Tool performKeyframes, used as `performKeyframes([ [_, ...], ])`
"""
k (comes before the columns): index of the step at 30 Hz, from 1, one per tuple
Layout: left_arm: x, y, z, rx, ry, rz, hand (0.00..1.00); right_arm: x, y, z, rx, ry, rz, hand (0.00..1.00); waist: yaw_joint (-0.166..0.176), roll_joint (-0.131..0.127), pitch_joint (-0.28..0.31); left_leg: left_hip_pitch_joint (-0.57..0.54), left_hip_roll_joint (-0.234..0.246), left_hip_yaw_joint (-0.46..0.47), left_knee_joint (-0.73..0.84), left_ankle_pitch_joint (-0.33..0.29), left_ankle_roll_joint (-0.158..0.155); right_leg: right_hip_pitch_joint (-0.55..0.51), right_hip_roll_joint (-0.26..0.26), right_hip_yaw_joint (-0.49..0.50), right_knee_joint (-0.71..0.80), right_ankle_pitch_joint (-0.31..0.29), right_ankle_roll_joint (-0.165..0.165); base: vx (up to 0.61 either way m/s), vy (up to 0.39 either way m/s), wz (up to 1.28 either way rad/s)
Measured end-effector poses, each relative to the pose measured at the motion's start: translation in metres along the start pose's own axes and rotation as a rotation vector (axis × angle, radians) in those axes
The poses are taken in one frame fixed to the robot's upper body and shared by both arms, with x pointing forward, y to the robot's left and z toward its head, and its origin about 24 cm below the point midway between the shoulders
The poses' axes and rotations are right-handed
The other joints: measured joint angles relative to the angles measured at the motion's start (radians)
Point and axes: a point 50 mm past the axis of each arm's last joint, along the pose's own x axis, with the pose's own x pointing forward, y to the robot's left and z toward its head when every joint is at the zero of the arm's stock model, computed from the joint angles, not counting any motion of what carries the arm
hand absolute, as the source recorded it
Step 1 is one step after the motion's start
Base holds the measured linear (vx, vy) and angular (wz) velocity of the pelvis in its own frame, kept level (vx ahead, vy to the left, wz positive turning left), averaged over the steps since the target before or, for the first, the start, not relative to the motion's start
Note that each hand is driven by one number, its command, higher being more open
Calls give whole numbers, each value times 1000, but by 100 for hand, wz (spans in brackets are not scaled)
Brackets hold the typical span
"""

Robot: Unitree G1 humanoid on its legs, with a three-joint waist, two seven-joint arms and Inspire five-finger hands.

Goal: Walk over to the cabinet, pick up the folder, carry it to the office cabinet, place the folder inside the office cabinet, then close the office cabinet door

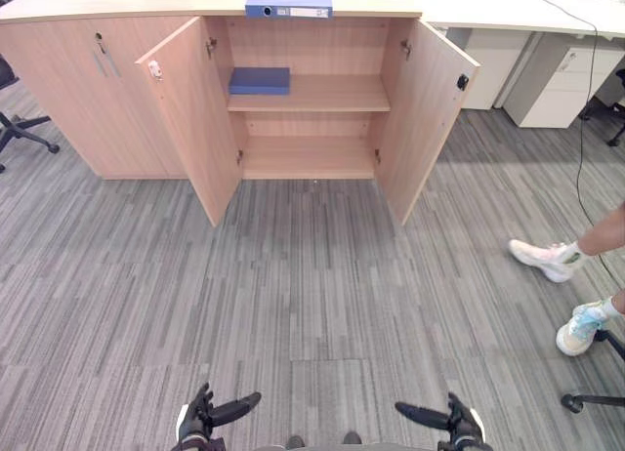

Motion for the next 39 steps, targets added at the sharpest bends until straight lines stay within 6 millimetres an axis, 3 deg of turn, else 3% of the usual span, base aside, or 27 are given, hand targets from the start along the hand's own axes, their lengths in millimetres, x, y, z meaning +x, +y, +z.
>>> performKeyframes([
  [5, 0, 0, 9, -6, -45, -2, 100, 3, 0, 24, -6, -95, 7, 100, -1, 0, 14, 22, 0, 4, -2, -10, -17, 23, 0, 0, -9, 0, 1, 15, 1, -1],
  [14, -7, 3, 11, -13, -85, -4, 100, 3, -2, 32, 1, -131, 4, 100, 0, 3, 32, 0, 0, 12, 10, -11, -17, 6, -2, 1, -8, -1, 2, -19, -16, -2],
  [19, -9, -9, 24, -66, -146, -31, 100, 3, -2, 46, 19, -188, 3, 100, 3, 8, 60, -87, 7, 23, 112, -70, -6, -48, -4, -6, 28, -24, 11, -42, -7, 1],
  [21, -10, -12, 28, -87, -167, -40, 100, 2, -2, 49, 23, -198, -2, 100, 5, 10, 61, -133, 14, 33, 181, -120, 14, -97, -7, -12, 95, -81, 13, 13, 13, -2],
  [24, -11, -12, 31, -90, -184, -38, 100, 3, -2, 50, 39, -199, -15, 100, 8, 5, 64, -163, 13, 57, 263, -191, 35, -173, -33, -22, 266, -179, 51, 100, 50, -10],
  [25, -11, -11, 31, -89, -184, -31, 100, 3, -2, 50, 47, -199, -14, 100, 6, 7, 69, -152, 8, 59, 273, -216, 43, -211, -49, -36, 381, -198, 64, 192, 87, -16],
  [26, -11, -11, 33, -83, -188, -28, 100, 3, 1, 52, 49, -206, -7, 100, 3, 12, 82, -128, 8, 57, 273, -234, 51, -302, -68, -68, 600, -193, 68, 219, 90, -9],
  [27, -10, -10, 35, -73, -193, -31, 100, 2, 3, 52, 44, -207, 0, 100, 1, 11, 94, -107, 8, 54, 274, -240, 62, -345, -77, -86, 690, -205, 72, 350, 88, -1],
  [28, -9, -8, 39, -45, -202, -31, 100, 1, 5, 47, 42, -195, 9, 100, -2, 9, 107, -56, 9, 44, 271, -261, 56, -394, -82, -102, 756, -238, 49, 436, 59, 12],
  [30, -7, -9, 43, -30, -212, -35, 100, 1, 6, 48, 43, -197, 11, 100, -8, 12, 115, -8, 9, 29, 250, -282, 49, -440, -88, -134, 720, -248, 37, 427, 29, 22],
  [31, -5, -13, 50, -30, -231, -46, 100, 1, 6, 51, 37, -209, 12, 100, -26, 17, 124, 25, 25, 8, 225, -287, 43, -473, -76, -160, 637, -241, 27, 545, -35, 59],
  [33, 0, -24, 66, -38, -276, -74, 100, 2, 3, 57, 15, -228, 12, 100, -36, 52, 145, 79, 73, -31, 165, -287, 19, -528, -33, -197, 473, -178, 11, 654, -64, 66],
  [34, 1, -27, 73, -36, -298, -83, 100, 1, 3, 56, 7, -229, 17, 100, -36, 49, 146, 111, 89, -39, 147, -290, -19, -545, -12, -199, 332, -65, -5, 707, -102, 57],
  [35, 1, -26, 71, -35, -292, -80, 100, -1, 3, 53, 1, -227, 19, 100, -42, 37, 141, 158, 97, -46, 150, -316, -65, -540, -13, -198, 274, 126, -47, 749, -126, 54],
  [36, 2, -29, 68, -43, -281, -83, 100, -1, 0, 53, -3, -226, 12, 100, -48, 54, 144, 178, 113, -51, 163, -327, -84, -539, -7, -208, 319, 129, -68, 746, -139, 35],
  [37, 3, -32, 70, -44, -281, -93, 100, 2, 5, 64, 3, -253, 21, 100, -55, 70, 154, 151, 139, -40, 249, -288, -150, -546, -5, -231, 408, 72, -91, 700, -164, 28],
  [38, 3, -37, 69, -51, -273, -105, 100, 1, 5, 68, 3, -269, 29, 100, -58, 59, 156, 96, 138, -22, 416, -195, -177, -503, -22, -231, 425, 7, -85, 820, -209, 23],
  [39, 3, -41, 65, -64, -260, -108, 100, 1, 4, 68, -3, -270, 30, 100, -56, 57, 161, 43, 152, -5, 591, -75, -176, -434, -20, -227, 394, -22, -82, 703, -199, 18],
])
